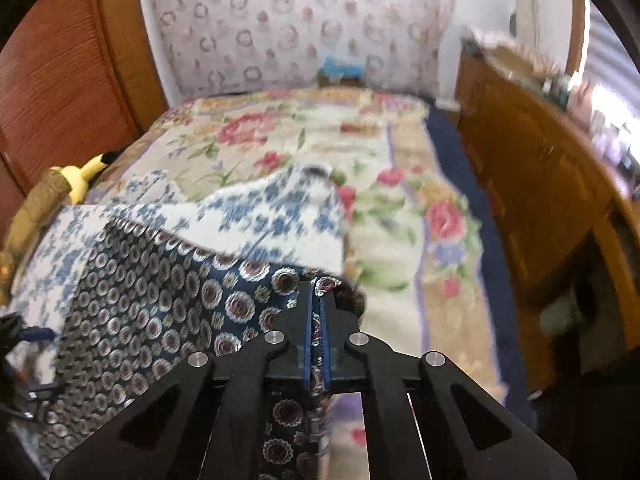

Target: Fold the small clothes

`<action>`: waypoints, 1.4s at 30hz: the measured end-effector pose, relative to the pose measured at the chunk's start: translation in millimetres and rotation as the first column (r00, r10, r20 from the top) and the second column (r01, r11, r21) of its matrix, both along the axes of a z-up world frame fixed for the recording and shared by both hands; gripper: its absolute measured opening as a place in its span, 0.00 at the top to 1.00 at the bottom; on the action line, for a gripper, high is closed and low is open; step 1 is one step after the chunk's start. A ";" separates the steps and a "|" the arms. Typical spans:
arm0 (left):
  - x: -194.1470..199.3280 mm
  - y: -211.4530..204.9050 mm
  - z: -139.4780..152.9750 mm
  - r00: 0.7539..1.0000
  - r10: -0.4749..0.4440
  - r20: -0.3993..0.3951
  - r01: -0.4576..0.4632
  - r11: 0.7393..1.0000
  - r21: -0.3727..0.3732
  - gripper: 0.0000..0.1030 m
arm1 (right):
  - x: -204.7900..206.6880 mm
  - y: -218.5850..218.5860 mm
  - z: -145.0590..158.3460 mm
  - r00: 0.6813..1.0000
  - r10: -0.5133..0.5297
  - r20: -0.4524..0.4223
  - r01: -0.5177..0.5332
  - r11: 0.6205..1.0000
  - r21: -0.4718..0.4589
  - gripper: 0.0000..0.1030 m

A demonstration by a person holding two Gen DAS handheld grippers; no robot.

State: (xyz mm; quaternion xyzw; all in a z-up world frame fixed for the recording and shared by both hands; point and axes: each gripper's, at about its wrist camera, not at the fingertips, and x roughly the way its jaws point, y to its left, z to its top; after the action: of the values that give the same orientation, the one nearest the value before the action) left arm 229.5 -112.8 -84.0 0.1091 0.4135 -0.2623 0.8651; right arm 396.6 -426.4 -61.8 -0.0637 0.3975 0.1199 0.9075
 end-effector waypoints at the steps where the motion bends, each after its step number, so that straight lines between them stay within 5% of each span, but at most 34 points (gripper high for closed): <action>1: 0.0 0.0 0.0 1.000 0.000 0.000 0.000 1.000 0.000 0.32 | -0.2 -1.8 1.2 1.000 -0.014 0.018 0.015 1.000 -0.008 1.00; 7: 0.1 0.2 0.0 1.000 0.000 0.000 0.000 1.000 0.001 0.31 | -6.6 -7.9 -3.2 0.998 -0.061 0.018 0.062 0.997 -0.046 0.96; 10: -0.1 1.1 0.0 1.000 0.005 -0.001 -0.005 1.000 -0.002 0.31 | -24.0 -12.6 3.9 0.997 -0.073 0.029 0.074 0.997 -0.030 0.82; 12: -3.5 2.6 0.3 1.000 0.006 -0.006 -0.006 1.000 -0.003 0.31 | -44.9 -13.5 8.8 0.997 -0.065 0.043 0.066 0.998 -0.018 0.63; 15: -12.3 6.0 1.5 1.000 -0.002 -0.020 0.001 1.000 -0.024 0.31 | -79.7 -13.0 10.8 0.998 -0.046 0.043 0.047 0.999 -0.015 0.57; 24: -53.1 8.0 10.3 0.998 -0.040 -0.054 0.034 0.993 -0.115 0.34 | -177.8 -15.2 -12.5 1.000 -0.028 -0.007 0.028 0.999 0.021 0.56; 42: -112.8 3.6 6.0 0.996 -0.011 -0.094 -0.002 0.990 -0.140 0.51 | -251.5 5.7 -23.9 0.998 0.047 0.039 -0.048 0.998 0.031 0.46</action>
State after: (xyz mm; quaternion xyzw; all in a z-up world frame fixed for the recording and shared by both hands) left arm 116.7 -109.2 -78.0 0.0368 0.4342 -0.2975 0.8495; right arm 145.1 -420.7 -85.6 -0.0611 0.3765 0.1463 0.9127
